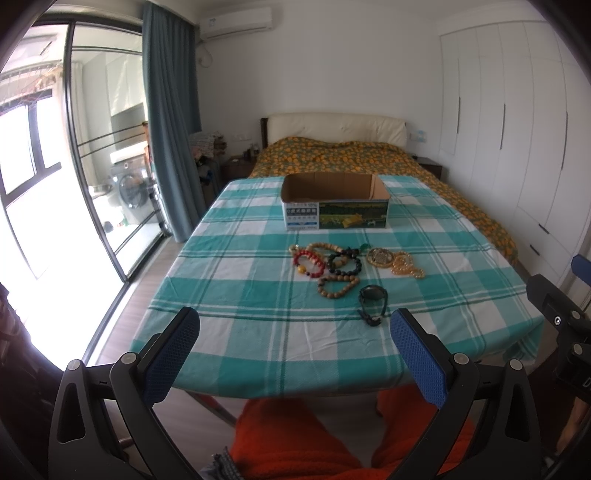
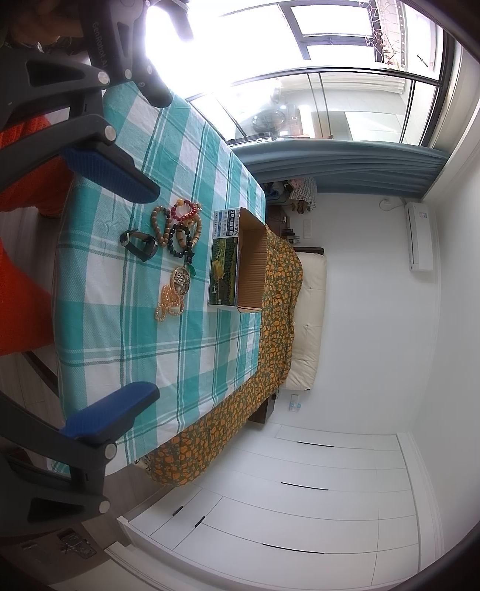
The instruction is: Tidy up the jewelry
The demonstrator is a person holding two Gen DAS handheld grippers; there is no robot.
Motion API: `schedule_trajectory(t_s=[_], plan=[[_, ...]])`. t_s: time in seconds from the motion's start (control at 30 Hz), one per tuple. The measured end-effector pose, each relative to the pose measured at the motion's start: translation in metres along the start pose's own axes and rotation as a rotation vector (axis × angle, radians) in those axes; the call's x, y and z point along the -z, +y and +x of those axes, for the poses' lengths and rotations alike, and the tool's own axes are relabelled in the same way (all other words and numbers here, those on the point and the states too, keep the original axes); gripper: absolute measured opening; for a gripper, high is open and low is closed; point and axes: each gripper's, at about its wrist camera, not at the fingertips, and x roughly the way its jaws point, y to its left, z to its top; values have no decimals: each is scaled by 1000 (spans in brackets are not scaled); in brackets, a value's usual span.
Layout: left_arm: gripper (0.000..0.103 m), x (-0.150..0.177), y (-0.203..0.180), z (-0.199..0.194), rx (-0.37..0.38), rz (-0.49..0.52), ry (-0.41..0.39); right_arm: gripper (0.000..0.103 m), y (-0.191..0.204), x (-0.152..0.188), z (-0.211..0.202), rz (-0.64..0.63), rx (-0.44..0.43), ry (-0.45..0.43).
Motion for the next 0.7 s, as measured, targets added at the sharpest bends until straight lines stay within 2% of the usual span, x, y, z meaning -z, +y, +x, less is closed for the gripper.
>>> schedule_trajectory(t_s=[0.23,0.7], plan=[[103,12,4,-4,-3,15,-7,99,-1,0,0,0,0,1],[103,6,4,-1,-19,18,0,99,1,-1,1,-3,-3,0]])
